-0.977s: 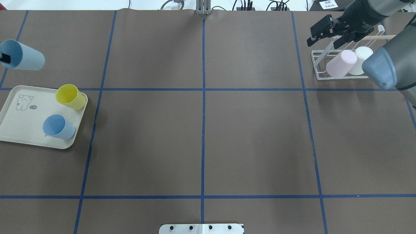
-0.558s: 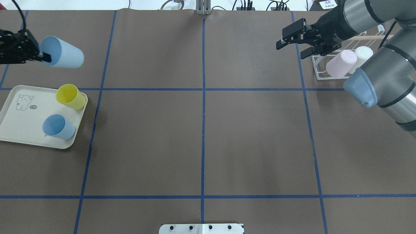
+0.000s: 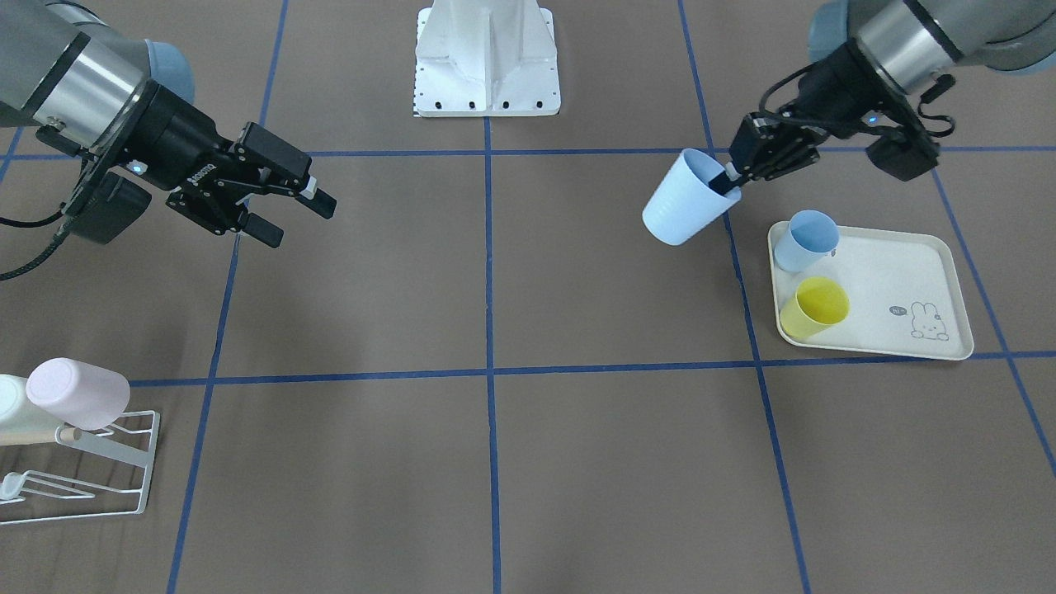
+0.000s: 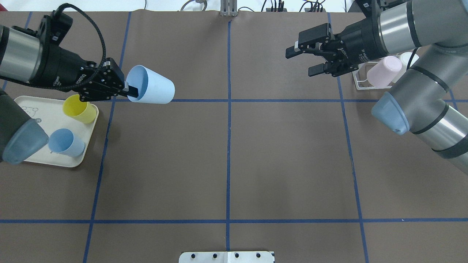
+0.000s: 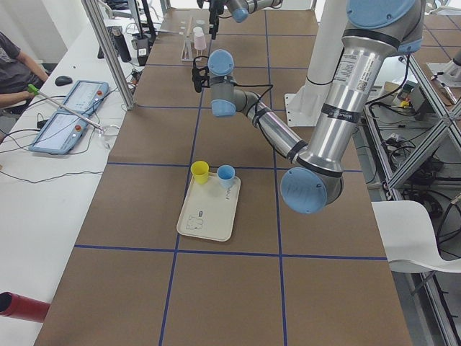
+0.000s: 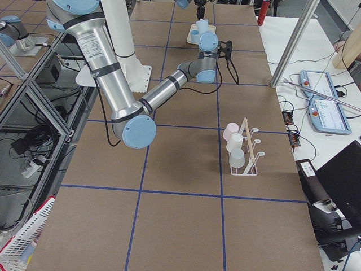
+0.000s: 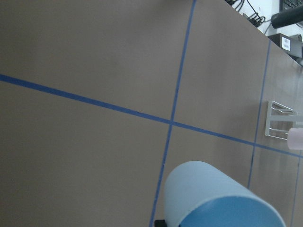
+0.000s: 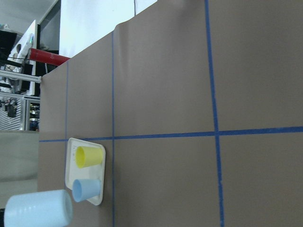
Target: Transfer IKEA cup to right arm and place on rack
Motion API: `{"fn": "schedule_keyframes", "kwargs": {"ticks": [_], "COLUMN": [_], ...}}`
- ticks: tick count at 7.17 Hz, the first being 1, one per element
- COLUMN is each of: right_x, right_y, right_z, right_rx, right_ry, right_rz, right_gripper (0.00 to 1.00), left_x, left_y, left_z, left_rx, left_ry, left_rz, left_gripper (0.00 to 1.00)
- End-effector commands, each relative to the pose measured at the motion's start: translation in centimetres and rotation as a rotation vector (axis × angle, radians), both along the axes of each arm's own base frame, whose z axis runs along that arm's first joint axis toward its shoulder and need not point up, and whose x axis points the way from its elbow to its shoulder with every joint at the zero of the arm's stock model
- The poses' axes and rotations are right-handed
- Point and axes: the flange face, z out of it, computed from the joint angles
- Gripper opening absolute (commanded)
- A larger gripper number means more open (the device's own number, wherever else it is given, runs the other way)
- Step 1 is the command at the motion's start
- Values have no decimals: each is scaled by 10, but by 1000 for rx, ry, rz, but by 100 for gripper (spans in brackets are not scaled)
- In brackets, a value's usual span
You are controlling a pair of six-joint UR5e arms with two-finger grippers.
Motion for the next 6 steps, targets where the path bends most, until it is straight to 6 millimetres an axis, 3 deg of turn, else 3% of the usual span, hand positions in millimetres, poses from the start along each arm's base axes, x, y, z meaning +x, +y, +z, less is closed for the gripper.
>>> {"fn": "schedule_keyframes", "kwargs": {"ticks": [1,2,3,5,6], "right_x": [-21,-34,-33,-26,-36], "right_y": [37,52,59,75,89], "right_z": [-16,-21,-27,-35,-37], "right_rx": [-1,1,3,-18,-15], "right_ry": [-218,-310,-369,-535,-613], "right_rz": [-9,0,-3,-18,-23], "right_gripper": [96,96,97,98,98], "left_x": [19,43,59,48,44], "left_y": [30,53,70,80,86], "left_z": [-5,-11,-14,-17,-20], "left_rx": [-36,-50,-54,-126,-154], "left_ry": [240,365,448,584,669], "left_rz": [25,3,-9,24,27], "left_gripper": [0,0,0,0,0]}}
